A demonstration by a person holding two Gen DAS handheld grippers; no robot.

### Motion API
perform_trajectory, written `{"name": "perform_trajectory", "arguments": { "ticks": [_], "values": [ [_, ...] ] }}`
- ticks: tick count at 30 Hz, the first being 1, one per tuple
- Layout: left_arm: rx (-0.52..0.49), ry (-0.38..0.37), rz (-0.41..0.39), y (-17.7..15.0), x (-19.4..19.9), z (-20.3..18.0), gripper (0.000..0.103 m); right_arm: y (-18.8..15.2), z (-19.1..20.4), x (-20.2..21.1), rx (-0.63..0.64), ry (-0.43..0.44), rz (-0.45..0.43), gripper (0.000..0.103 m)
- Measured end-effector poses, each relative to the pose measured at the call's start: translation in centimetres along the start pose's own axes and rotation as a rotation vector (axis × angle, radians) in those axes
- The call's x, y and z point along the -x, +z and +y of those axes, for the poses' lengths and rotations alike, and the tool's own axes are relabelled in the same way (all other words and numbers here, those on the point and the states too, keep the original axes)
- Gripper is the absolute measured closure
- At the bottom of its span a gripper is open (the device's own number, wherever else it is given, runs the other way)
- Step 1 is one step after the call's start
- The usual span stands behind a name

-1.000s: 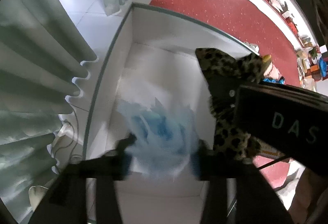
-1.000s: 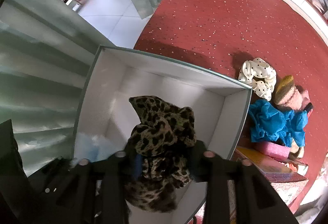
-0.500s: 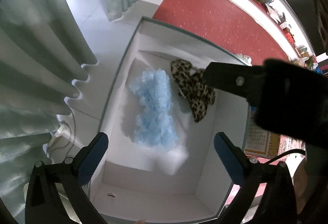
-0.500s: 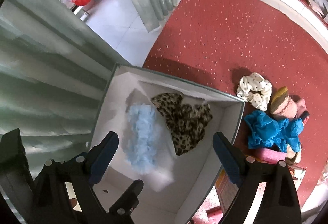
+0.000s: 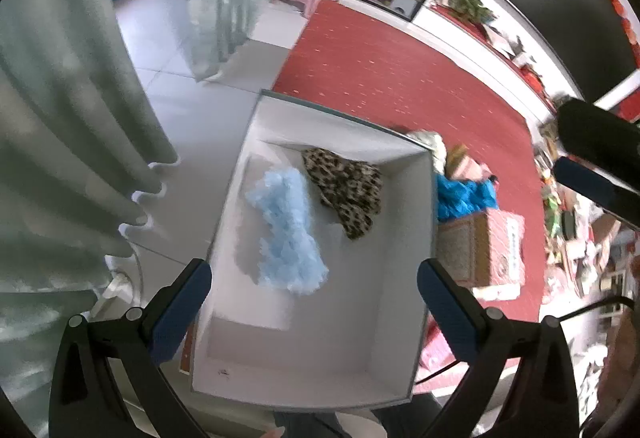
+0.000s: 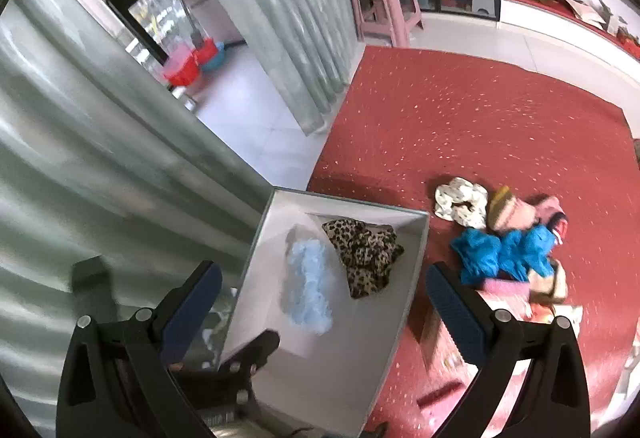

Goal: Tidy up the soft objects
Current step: 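Move both tools back toward the pile on the table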

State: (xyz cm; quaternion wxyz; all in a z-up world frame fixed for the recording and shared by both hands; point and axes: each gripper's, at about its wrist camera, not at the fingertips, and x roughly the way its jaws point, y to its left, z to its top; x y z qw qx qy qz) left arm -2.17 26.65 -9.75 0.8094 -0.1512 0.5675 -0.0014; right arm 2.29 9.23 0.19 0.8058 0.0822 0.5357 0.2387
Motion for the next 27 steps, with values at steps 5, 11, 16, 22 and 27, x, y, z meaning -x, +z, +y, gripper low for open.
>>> {"name": "perform_trajectory", "arguments": {
  "ticks": [5,11,16,22,27],
  "values": [
    [-0.107,-0.034,0.015,-1.1,0.9,-2.2,0.0,-3.2,-3.2,5.1,-0.066,0.029,-0.052,0.0],
    [-0.257,-0.094,0.043,-2.8,1.2,-7.2,0.0,-7.2,-9.3,9.3,-0.185,-0.054,-0.077,0.0],
    [-0.389,-0.122,0.059,-4.5,0.9,-12.8,0.0,-9.2,-15.8,9.0,-0.304,-0.125,-0.003,0.0],
    [-0.474,-0.084,0.096,-7.4,-0.8,-19.7,0.0,-11.5,-22.2,7.7,-0.324,-0.124,0.114,0.0],
    [-0.39,0.016,0.188,-10.5,-5.0,-24.0,0.0,-13.2,-26.4,6.8,-0.28,-0.105,0.217,0.0]
  ]
}}
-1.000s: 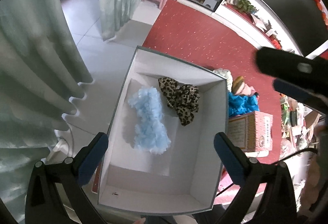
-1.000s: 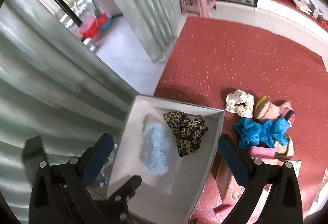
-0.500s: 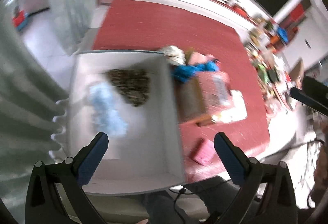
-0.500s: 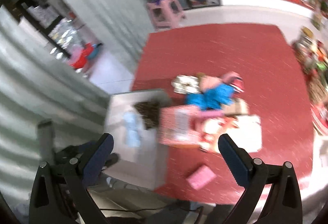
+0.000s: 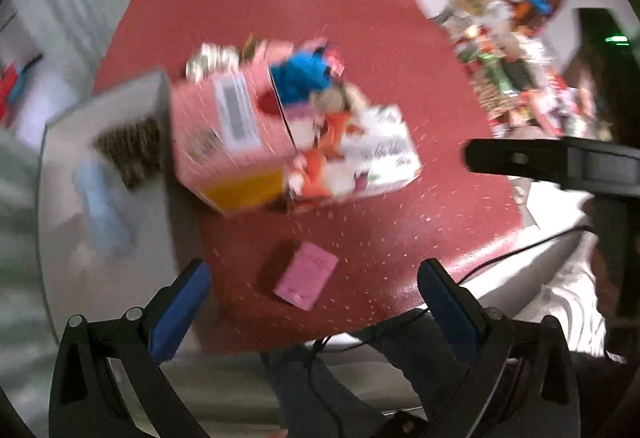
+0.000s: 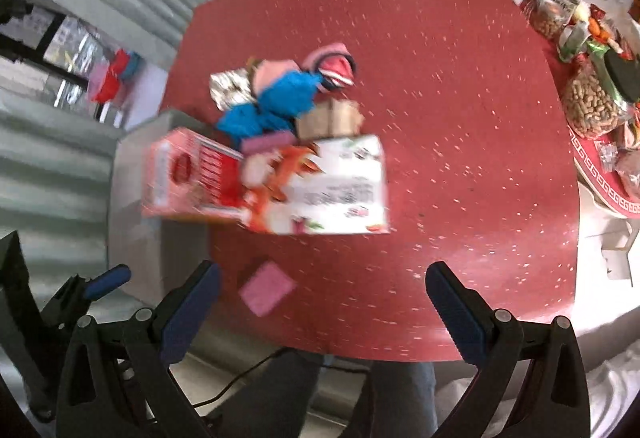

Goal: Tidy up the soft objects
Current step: 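Move both tools back toward the pile on the table, then grasp the pink sponge with the left tool while the right tool grasps the beige cloth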

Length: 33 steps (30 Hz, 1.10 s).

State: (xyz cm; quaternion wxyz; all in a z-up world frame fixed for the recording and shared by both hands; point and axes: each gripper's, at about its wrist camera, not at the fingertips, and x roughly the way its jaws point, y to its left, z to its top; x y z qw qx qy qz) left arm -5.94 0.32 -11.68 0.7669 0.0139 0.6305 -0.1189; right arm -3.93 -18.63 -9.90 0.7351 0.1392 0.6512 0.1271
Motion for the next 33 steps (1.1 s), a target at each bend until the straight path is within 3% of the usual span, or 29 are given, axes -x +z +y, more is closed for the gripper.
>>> {"name": "perform_trajectory", "arguments": {
  "ticks": [4,9,13,17,26,33],
  "values": [
    [0.181,0.041,0.131,-0.6,-5.2,-1.7,0.0,-0.4,-2.1,-1.4,0.048,-0.016,0.055,0.0],
    [0.432,0.127,0.204,-1.8,-9.6,-0.9,0.0,0.0,-4.1,-2.8,0.082,-0.036,0.094,0.0],
    [0.672,0.194,0.196,-3.2,-11.4,1.0,0.0,0.9,-4.8,-3.9,0.1,-0.046,0.111,0.0],
    [0.813,0.225,0.193,-4.1,-12.8,2.4,0.0,2.4,-5.3,-4.8,0.118,-0.06,0.103,0.0],
    [0.929,0.261,0.196,-4.1,-14.7,4.1,0.0,9.3,-5.6,-7.5,0.067,-0.027,0.072,0.0],
    [0.974,0.256,0.215,-3.5,-15.4,5.6,0.0,12.9,-4.7,-11.7,0.021,-0.013,0.131,0.0]
  ]
}}
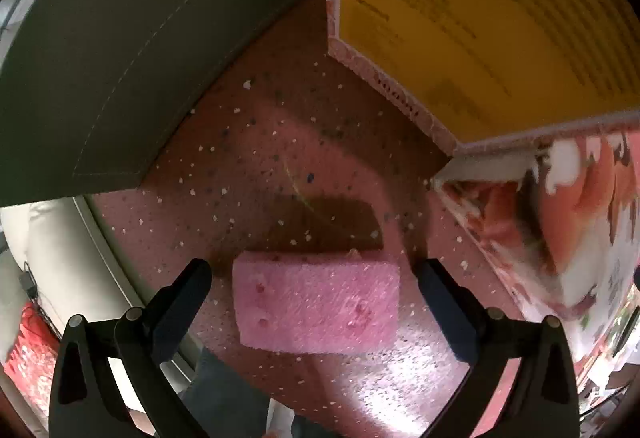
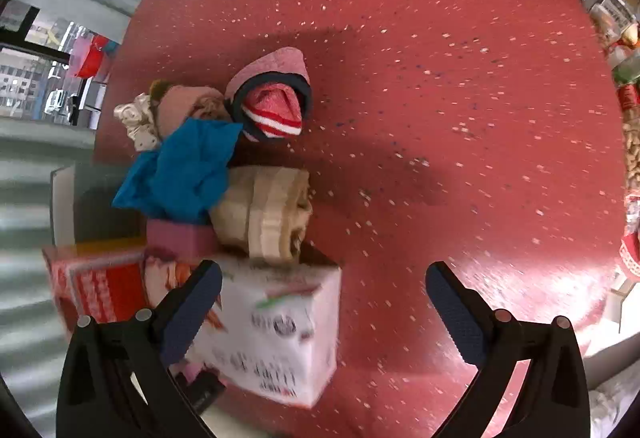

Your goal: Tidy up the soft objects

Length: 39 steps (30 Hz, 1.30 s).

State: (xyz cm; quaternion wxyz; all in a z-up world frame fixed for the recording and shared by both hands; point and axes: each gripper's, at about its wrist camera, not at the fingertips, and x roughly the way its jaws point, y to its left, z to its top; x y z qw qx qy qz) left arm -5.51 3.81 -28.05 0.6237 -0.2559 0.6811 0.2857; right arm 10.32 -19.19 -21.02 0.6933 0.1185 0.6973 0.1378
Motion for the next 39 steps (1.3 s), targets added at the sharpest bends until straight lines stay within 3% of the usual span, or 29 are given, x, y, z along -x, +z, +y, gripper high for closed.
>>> {"name": "perform_trajectory", "arguments": {
  "ticks": [5,8,10,11,13,14,15,17,21,25,39],
  "values": [
    [0.057,-0.041,0.057,1.9,-0.6,0.0,0.0,0.8,0.8,-2.5,-0.014,0.05,0.044,0.0],
    [0.014,-0.034,0.077,2.2,-0.6,-0.2,0.002,1.1,1.5,-3.6,-0.006,0.058,0.055,0.003],
    [0.009,-0.044,0.077,2.3,-0.3,-0.1,0.007,1.4,1.7,-4.2,-0.017,0.071,0.063,0.024],
    [0.003,-0.045,0.076,2.2,0.0,-0.1,0.011,1.5,1.8,-4.6,-0.022,0.076,0.074,0.039],
    [-0.015,-0.049,0.071,2.3,0.5,-0.2,0.019,1.5,2.1,-4.9,-0.028,0.077,0.074,0.047],
    [-0.027,-0.052,0.07,2.4,0.7,-0.2,0.027,1.4,2.4,-5.0,-0.019,0.079,0.072,0.063],
    [-0.036,-0.055,0.068,2.4,0.9,-0.2,0.03,1.3,2.4,-5.2,-0.015,0.08,0.082,0.073],
    [-0.041,-0.078,0.081,2.6,1.0,0.0,0.03,1.0,2.1,-5.3,-0.034,0.092,0.085,0.079],
    [-0.068,-0.1,0.071,2.2,1.6,1.1,0.031,0.7,0.6,-3.8,-0.059,0.11,0.057,0.08],
    [-0.161,-0.095,0.041,1.7,2.9,0.9,0.031,0.1,-1.4,-1.8,-0.095,0.123,0.019,0.08],
    [-0.478,-0.113,-0.076,-4.9,11.1,-3.2,0.03,-3.2,-6.1,4.3,-0.185,0.164,-0.059,0.08]
  ]
}}
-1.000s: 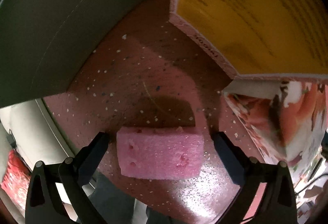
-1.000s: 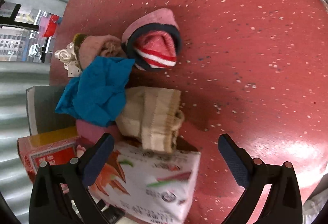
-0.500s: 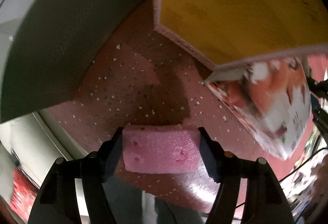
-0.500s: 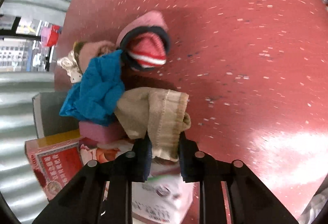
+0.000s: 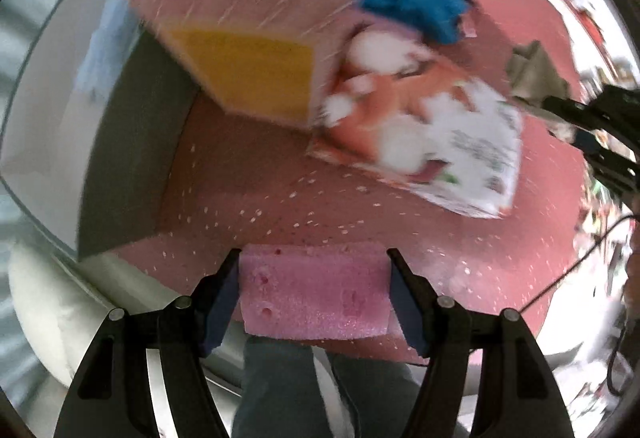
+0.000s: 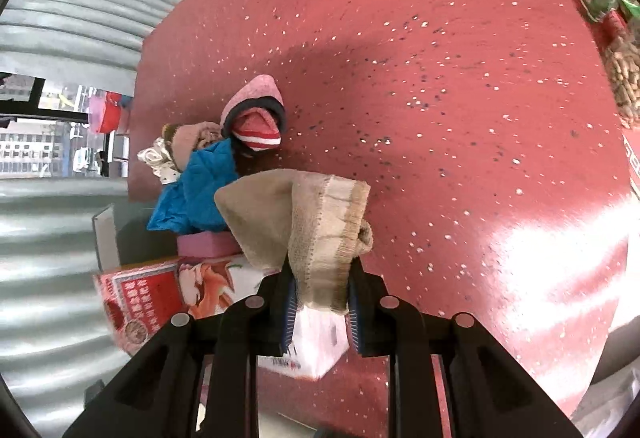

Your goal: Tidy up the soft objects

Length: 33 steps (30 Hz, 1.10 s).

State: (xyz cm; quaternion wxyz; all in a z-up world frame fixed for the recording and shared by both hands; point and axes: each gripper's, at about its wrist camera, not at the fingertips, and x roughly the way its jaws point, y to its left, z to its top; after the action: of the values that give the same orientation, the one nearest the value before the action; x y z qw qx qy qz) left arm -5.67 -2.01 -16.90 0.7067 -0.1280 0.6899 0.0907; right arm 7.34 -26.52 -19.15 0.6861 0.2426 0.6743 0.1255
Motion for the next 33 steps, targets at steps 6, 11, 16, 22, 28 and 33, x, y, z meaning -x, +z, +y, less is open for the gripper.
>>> {"name": "perform_trajectory", "arguments": {
  "ticks": [6,11,16,22,28,33],
  "values": [
    [-0.135,-0.019,-0.063,0.8,3.4,-3.2,0.03,-0.8,-0.1,2.2,-0.019,0.015,-0.035,0.08],
    [-0.194,-0.043,-0.098,1.7,5.2,-4.3,0.03,-1.5,-0.2,3.5,-0.03,0.033,-0.055,0.08],
    [-0.236,-0.055,-0.142,2.7,6.4,-5.1,0.03,-2.8,-0.5,4.9,-0.03,0.036,-0.059,0.08],
    [-0.262,-0.061,-0.209,5.4,8.9,-6.2,0.03,-4.7,-1.0,5.8,-0.033,0.025,-0.056,0.08],
    [-0.268,-0.046,-0.257,7.7,10.4,-5.9,0.03,-7.0,-0.7,6.2,0.011,0.011,-0.032,0.08],
    [-0.252,-0.039,-0.279,9.3,11.5,-4.6,0.03,-9.0,0.1,6.0,0.043,0.015,-0.011,0.08]
  ]
}}
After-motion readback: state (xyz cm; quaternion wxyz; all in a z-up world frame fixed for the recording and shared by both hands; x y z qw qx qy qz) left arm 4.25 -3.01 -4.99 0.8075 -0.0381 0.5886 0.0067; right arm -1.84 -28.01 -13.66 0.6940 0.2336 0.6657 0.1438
